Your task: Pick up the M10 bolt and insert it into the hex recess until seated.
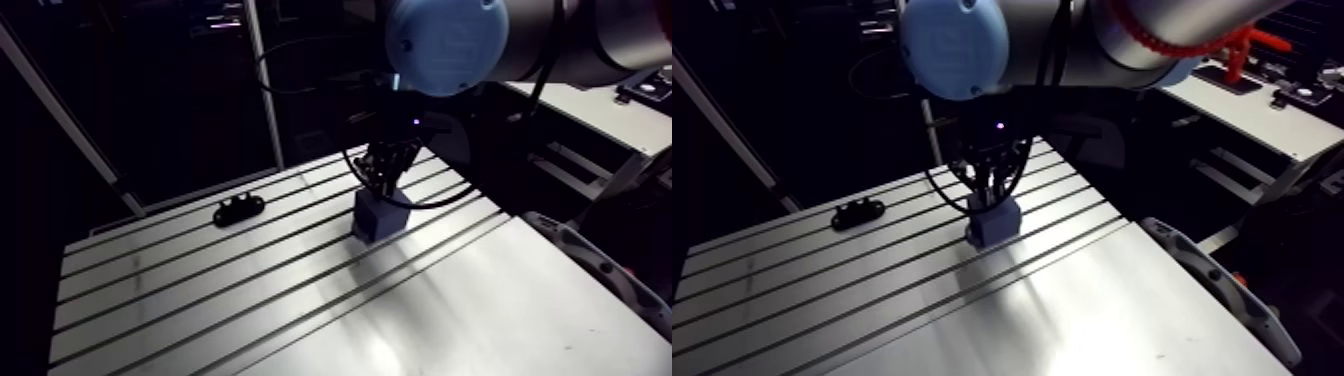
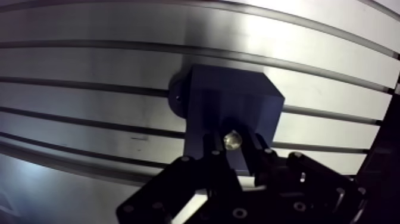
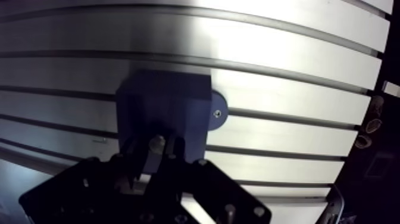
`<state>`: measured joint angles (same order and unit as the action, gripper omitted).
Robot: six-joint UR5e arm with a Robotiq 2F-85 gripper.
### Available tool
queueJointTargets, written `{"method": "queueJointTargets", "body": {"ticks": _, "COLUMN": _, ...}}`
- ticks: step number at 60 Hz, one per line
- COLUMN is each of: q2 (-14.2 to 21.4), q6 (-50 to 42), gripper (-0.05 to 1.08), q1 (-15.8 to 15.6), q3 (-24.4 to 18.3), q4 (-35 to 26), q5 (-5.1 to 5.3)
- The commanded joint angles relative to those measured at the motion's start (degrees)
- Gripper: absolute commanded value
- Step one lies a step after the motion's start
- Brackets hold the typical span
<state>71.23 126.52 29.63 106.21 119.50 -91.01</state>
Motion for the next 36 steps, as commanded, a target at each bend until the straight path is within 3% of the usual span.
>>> {"method": "queueJointTargets", "body": {"ticks": 1, "q2": 0.00, "q6": 0.01, "gripper": 0.68, "q1": 0.00, "q3": 0.00, "q4": 0.00, "q5": 0.00}}
{"method": "queueJointTargets", "body": {"ticks": 20, "q2": 0.00, "q6": 0.09, "gripper": 0.70, "q1": 0.00, "q3": -0.15, "q4": -0.09, "q5": 0.00}}
{"method": "queueJointTargets", "body": {"ticks": 28, "q2": -0.01, "q6": 0.09, "gripper": 0.71, "q1": 0.00, "q3": -0.16, "q4": 0.00, "q5": -0.68}}
{"method": "queueJointTargets", "body": {"ticks": 36, "q2": -0.09, "q6": 0.18, "gripper": 0.71, "q1": 0.00, "q3": -0.16, "q4": 0.00, "q5": -0.70}}
